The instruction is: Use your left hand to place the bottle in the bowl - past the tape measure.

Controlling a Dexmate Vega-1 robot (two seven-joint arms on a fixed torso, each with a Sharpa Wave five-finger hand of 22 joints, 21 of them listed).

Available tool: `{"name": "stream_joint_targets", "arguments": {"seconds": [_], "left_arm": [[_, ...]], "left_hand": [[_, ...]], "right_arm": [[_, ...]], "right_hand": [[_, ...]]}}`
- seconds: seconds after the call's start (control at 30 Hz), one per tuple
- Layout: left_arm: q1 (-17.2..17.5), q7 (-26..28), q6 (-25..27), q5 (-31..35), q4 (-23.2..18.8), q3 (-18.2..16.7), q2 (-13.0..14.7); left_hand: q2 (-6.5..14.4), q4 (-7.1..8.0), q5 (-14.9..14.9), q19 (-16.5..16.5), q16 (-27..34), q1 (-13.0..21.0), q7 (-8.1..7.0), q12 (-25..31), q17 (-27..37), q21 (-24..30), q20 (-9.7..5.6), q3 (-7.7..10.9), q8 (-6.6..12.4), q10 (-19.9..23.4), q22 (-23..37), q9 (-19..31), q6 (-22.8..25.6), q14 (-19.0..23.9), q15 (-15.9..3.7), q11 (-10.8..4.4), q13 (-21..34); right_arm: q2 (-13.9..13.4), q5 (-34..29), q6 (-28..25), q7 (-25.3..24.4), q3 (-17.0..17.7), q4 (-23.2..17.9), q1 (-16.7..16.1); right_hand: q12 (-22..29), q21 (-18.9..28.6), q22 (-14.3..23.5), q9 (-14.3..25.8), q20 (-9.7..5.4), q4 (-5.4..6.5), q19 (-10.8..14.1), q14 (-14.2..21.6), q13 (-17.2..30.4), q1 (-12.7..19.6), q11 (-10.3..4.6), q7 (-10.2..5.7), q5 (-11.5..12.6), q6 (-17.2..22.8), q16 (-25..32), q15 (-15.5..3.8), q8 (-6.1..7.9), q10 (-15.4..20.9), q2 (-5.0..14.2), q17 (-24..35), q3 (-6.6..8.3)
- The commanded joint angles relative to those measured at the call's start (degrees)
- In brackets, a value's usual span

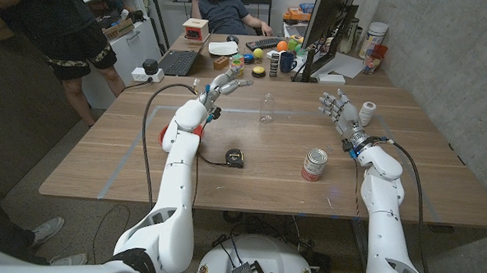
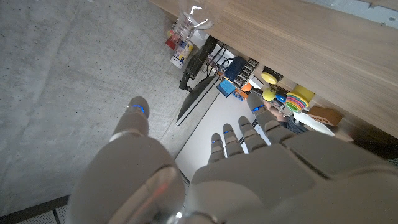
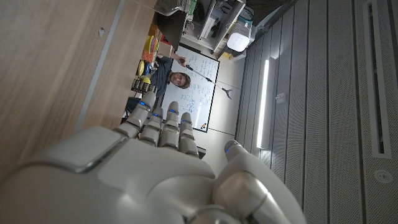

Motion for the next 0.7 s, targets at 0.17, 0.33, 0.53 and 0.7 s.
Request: {"name": "stream_joint_targets", "arguments": {"seconds": [0.17,0.33,0.53,0.7], "left_arm": [[1.2,3.2,1.6,7.3,-2.7,4.0,0.7],[1.1,3.0,2.6,8.0,-2.5,4.4,0.9],[0.3,3.6,3.1,8.8,-0.8,5.1,1.2],[-0.6,4.3,3.7,9.5,0.6,5.8,1.4]], "left_hand": [[0.0,-0.14,0.6,0.6,-0.1,2.8,0.28,0.3,0.1,-0.6,-0.08,-0.70,0.41,0.7,0.1,0.1,0.2,0.3,-0.85,-0.19,0.4],[-0.1,-0.13,0.8,0.5,-0.4,4.4,0.50,0.1,0.1,-1.1,-0.02,-1.32,0.35,0.4,0.0,0.1,0.2,0.0,-0.72,-0.01,0.4],[-0.2,-0.05,0.9,0.3,-0.6,5.4,0.69,0.0,0.1,-1.5,0.21,-1.92,0.18,0.0,0.1,0.2,-0.2,-0.4,-0.48,0.13,0.4],[-0.2,0.04,1.0,0.1,-0.8,6.1,0.69,-0.1,0.1,-1.9,0.26,-2.40,0.04,-0.3,0.1,0.2,-0.5,-0.8,-0.43,0.02,0.4]], "right_arm": [[-0.5,1.9,0.4,1.2,0.2,-2.3,-2.4],[-0.7,2.4,0.5,1.6,0.2,-2.6,-2.9],[-1.0,2.8,0.6,1.9,0.2,-3.2,-3.4],[-1.3,3.2,0.9,2.2,0.3,-3.1,-3.5]], "right_hand": [[0.5,-0.2,0.2,0.2,-0.15,0.07,0.5,0.5,0.3,-0.4,0.13,0.14,0.3,0.7,0.4,-0.13,0.50,0.6,1.73,0.1,-0.37],[0.5,-0.2,0.2,0.2,-0.08,0.07,0.6,0.6,0.3,-0.4,0.20,0.15,0.3,0.7,0.4,-0.19,0.48,0.7,1.70,0.1,-0.45],[0.5,-0.3,0.2,0.2,-0.03,0.07,0.6,0.6,0.3,-0.5,0.17,0.15,0.4,0.7,0.4,-0.17,0.48,0.8,1.68,0.1,-0.54],[0.5,-0.4,0.2,0.2,0.03,0.07,0.8,0.6,0.3,-0.5,0.09,0.26,0.4,0.7,0.3,-0.11,0.46,0.8,1.63,0.1,-0.64]]}}
